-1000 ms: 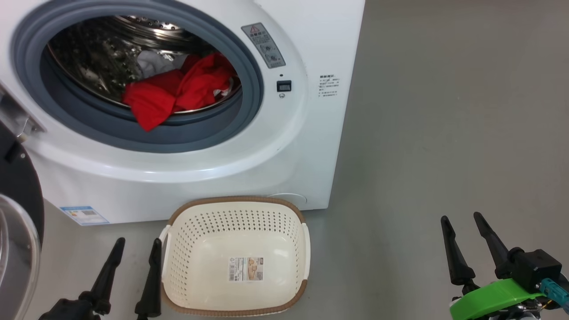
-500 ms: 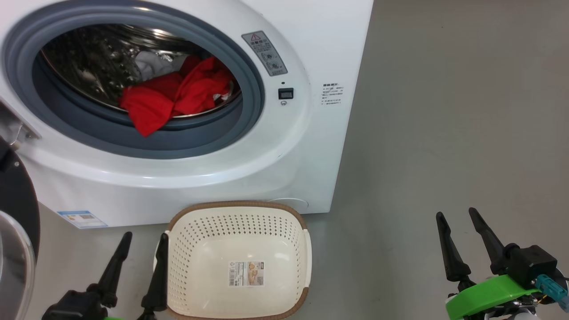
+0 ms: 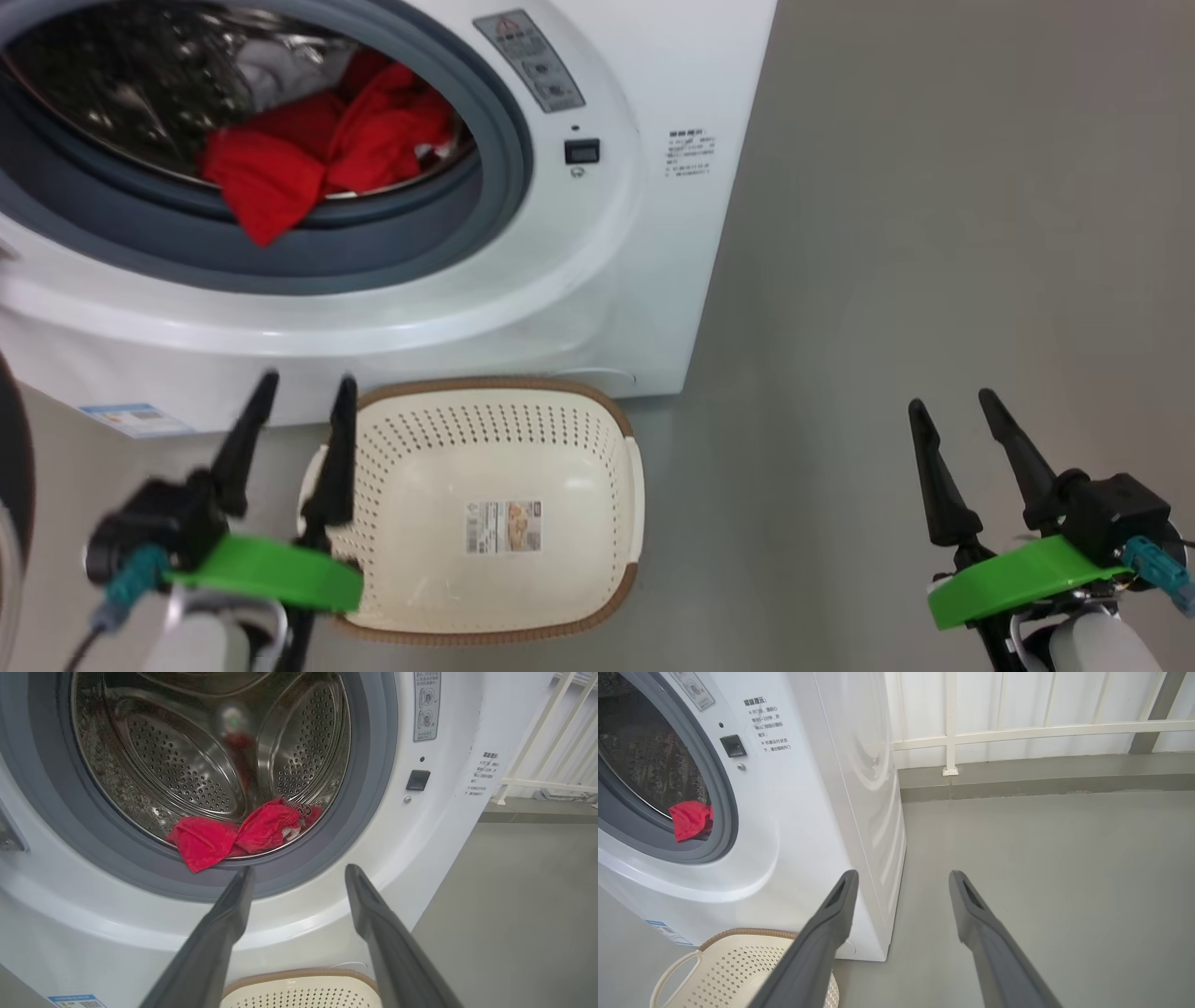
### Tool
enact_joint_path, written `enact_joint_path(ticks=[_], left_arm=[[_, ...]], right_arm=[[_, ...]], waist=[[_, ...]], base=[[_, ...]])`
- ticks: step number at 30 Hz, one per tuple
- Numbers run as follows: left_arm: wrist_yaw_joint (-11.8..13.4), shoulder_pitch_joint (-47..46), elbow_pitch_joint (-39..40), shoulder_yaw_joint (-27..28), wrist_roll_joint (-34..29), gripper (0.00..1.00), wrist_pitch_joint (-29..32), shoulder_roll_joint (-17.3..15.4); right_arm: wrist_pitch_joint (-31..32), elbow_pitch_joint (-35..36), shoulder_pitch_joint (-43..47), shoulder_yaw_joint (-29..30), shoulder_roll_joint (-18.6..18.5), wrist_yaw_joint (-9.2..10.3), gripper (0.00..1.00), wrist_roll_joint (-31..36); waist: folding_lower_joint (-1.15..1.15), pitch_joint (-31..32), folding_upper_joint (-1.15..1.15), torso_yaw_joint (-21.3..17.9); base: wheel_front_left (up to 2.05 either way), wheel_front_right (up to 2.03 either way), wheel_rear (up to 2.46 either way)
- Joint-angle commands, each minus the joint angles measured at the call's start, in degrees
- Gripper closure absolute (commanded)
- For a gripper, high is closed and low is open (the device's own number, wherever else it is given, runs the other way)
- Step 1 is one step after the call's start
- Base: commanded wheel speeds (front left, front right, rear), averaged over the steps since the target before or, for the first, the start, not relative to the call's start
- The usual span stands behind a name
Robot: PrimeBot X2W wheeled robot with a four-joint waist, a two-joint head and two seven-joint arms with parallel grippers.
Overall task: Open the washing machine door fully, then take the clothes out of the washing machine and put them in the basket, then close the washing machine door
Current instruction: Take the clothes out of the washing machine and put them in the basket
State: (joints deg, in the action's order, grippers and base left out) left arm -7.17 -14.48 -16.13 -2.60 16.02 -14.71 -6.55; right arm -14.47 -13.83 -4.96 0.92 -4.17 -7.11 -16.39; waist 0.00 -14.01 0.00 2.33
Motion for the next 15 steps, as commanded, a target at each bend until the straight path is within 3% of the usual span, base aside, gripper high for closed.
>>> enact_joint_path(ticks=[1, 15], left_arm=[[-0.32, -2.46, 0.82, 1.72, -0.31, 0.0, -0.29, -1.75], [-0.32, -26.59, -12.26, 3.2, -0.38, 0.0, -0.29, -7.41]], right_arm=[[-0.52, 1.52, -1.46, -1.43, -0.26, -0.37, 0.0, 0.45], [-0.52, 2.87, -7.13, -1.51, 0.8, -0.37, 0.0, 0.7]], waist=[[0.0, -3.06, 0.0, -1.36], [0.0, -14.4, 0.0, -6.12]], base=[[0.0, 0.0, 0.0], [0.0, 0.0, 0.0]])
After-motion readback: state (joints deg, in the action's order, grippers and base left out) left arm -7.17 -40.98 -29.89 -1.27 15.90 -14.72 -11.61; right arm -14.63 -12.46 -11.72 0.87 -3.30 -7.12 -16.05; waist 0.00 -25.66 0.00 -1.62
